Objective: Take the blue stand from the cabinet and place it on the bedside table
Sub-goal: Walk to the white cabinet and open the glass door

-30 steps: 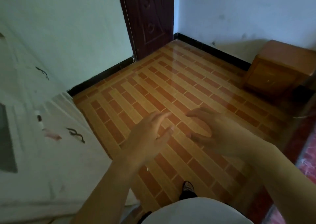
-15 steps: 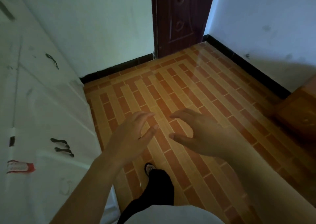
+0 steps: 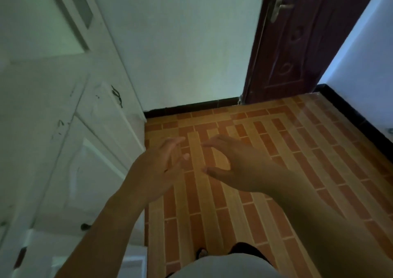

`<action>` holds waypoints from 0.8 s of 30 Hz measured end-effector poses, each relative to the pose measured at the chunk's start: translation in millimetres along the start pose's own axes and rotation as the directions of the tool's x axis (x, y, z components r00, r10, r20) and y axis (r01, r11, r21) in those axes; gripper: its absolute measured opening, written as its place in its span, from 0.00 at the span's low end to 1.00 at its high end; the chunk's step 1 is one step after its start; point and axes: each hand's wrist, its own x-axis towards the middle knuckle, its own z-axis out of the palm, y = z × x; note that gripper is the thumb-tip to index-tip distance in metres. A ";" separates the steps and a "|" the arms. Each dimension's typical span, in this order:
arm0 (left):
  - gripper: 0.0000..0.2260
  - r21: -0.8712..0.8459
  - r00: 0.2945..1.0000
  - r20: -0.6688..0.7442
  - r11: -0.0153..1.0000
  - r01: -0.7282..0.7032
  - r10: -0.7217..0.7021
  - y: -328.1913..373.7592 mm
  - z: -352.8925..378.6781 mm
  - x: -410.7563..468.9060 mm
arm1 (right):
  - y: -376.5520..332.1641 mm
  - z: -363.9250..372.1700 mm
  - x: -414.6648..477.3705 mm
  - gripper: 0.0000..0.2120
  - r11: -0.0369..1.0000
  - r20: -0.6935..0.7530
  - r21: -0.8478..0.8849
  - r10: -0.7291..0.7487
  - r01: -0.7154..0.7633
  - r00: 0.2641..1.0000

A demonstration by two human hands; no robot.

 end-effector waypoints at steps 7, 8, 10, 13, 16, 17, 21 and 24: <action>0.26 0.115 0.950 -0.220 0.961 0.250 -0.221 -42.5 -56.3 28.5 | -15.0 -21.3 124.3 0.28 0.954 0.086 -0.001 -0.299 0.300 0.950; 0.26 0.132 0.932 -0.253 0.945 0.299 -0.260 -47.3 -63.4 30.0 | -18.6 -23.2 141.6 0.28 0.937 0.105 -0.010 -0.345 0.348 0.933; 0.28 0.143 0.887 -0.316 0.907 0.396 -0.337 -52.6 -76.4 30.8 | -28.3 -28.6 172.8 0.28 0.895 0.151 0.001 -0.441 0.446 0.884; 0.32 0.145 0.805 -0.418 0.844 0.517 -0.421 -52.6 -91.9 29.5 | -45.1 -36.1 215.2 0.28 0.800 0.218 0.047 -0.592 0.598 0.776; 0.32 0.143 0.706 -0.519 0.765 0.628 -0.482 -46.4 -103.2 26.8 | -63.0 -39.5 250.3 0.28 0.691 0.284 0.112 -0.711 0.714 0.643; 0.32 0.135 0.670 -0.545 0.737 0.663 -0.504 -43.5 -106.0 25.0 | -68.8 -39.6 259.6 0.27 0.653 0.302 0.141 -0.744 0.744 0.596; 0.31 0.137 0.556 -0.638 0.632 0.763 -0.533 -29.6 -113.0 12.5 | -94.3 -34.1 284.8 0.27 0.486 0.320 0.250 -0.858 0.838 0.402; 0.30 0.134 0.464 -0.681 0.526 0.840 -0.566 -14.9 -119.5 -1.1 | -116.7 -31.3 290.8 0.28 0.369 0.311 0.299 -0.910 0.880 0.276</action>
